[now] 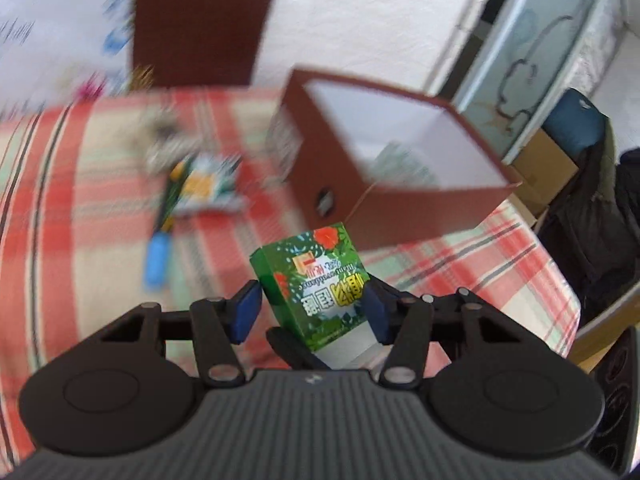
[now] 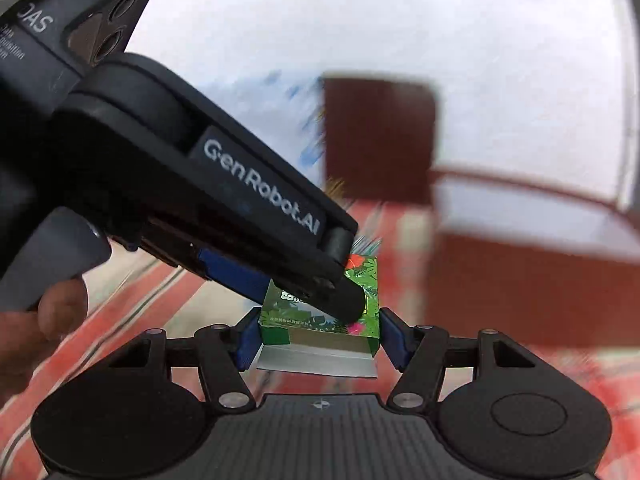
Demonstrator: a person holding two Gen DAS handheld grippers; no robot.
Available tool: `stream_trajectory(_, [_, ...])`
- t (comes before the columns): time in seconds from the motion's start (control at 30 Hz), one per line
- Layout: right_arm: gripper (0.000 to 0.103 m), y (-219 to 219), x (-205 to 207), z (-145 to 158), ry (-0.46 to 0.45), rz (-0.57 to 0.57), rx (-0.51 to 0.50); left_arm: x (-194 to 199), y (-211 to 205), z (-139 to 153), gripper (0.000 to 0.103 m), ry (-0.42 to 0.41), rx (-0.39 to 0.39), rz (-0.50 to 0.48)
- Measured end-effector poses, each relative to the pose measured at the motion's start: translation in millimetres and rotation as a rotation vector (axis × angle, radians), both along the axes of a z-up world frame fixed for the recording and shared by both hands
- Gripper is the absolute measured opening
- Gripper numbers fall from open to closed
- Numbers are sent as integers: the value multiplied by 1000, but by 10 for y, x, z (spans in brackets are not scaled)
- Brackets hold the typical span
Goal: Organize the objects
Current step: 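Lower the carton into the brown box with the left tool and release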
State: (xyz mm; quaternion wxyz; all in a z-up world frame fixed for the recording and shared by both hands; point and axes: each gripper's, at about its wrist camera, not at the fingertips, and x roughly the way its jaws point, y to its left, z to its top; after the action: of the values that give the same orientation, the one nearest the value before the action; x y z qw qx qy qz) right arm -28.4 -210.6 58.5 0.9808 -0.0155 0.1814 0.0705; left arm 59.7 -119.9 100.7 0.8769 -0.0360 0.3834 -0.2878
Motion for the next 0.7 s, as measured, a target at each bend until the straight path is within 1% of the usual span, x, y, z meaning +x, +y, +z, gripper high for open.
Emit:
stream_trajectory(0.07, [60, -215, 90, 167, -61, -47, 4, 79, -251, 163, 57, -51, -3, -42])
stream_trajectory(0.13, [60, -405, 205, 293, -106, -88, -3, 160, -495, 293, 58, -125, 12, -66])
stream_trajectory(0.17, [60, -483, 266, 333, -122, -107, -11, 222, -603, 327, 58, -141, 13, -73])
stream_trajectory(0.23, [60, -631, 407, 357, -140, -137, -26, 372, -778, 352, 57, -145, 11, -79])
stream_trajectory(0.27, [60, -705, 491, 341, -139, -151, -26, 449, -860, 341, 57, -146, 12, -81])
stream_trajectory(0.33, [60, -827, 658, 280, -126, -182, -27, 565, -1008, 294, 57, -161, 39, -71])
stream_trajectory(0.47, [61, -989, 963, 94, -81, -234, -22, 707, -1147, 168, 58, -164, 96, -39])
stream_trajectory(0.5, [63, -1033, 1001, 54, -87, -237, 3, 733, -1173, 125, 58, -164, 107, -26])
stream_trajectory(0.53, [67, -1089, 1021, 32, -95, -239, 42, 765, -1177, 102, 60, -160, 120, -14])
stream_trajectory(0.57, [70, -1097, 1046, 18, -97, -250, 37, 783, -1180, 80, 60, -163, 125, -18])
stream_trajectory(0.6, [75, -1094, 1063, 10, -101, -256, 28, 780, -1191, 63, 60, -175, 132, -28])
stream_trajectory(0.7, [75, -1098, 1054, 5, -111, -257, 31, 699, -1235, 41, 61, -214, 181, -48])
